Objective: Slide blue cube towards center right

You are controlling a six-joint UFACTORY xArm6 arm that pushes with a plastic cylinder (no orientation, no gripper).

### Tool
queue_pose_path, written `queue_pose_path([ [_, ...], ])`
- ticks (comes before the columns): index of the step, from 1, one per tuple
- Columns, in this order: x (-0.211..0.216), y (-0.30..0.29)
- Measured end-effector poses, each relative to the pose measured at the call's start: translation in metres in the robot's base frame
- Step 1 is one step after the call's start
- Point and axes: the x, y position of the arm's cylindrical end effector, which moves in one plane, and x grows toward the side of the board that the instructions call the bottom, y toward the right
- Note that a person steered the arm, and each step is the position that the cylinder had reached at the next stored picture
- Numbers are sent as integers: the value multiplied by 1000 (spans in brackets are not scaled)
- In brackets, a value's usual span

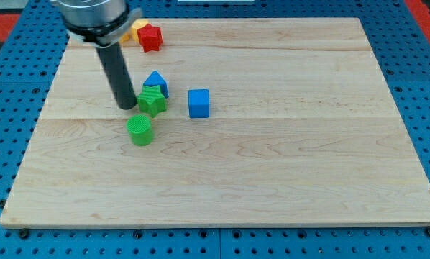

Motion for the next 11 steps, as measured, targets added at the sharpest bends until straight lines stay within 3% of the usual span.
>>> queue_pose_path([
  [2, 28, 171],
  [4, 31, 142],
  [5, 9, 201],
  [6, 12, 224],
  [7, 16, 179],
  [10, -21, 235],
  [11, -9, 277],
])
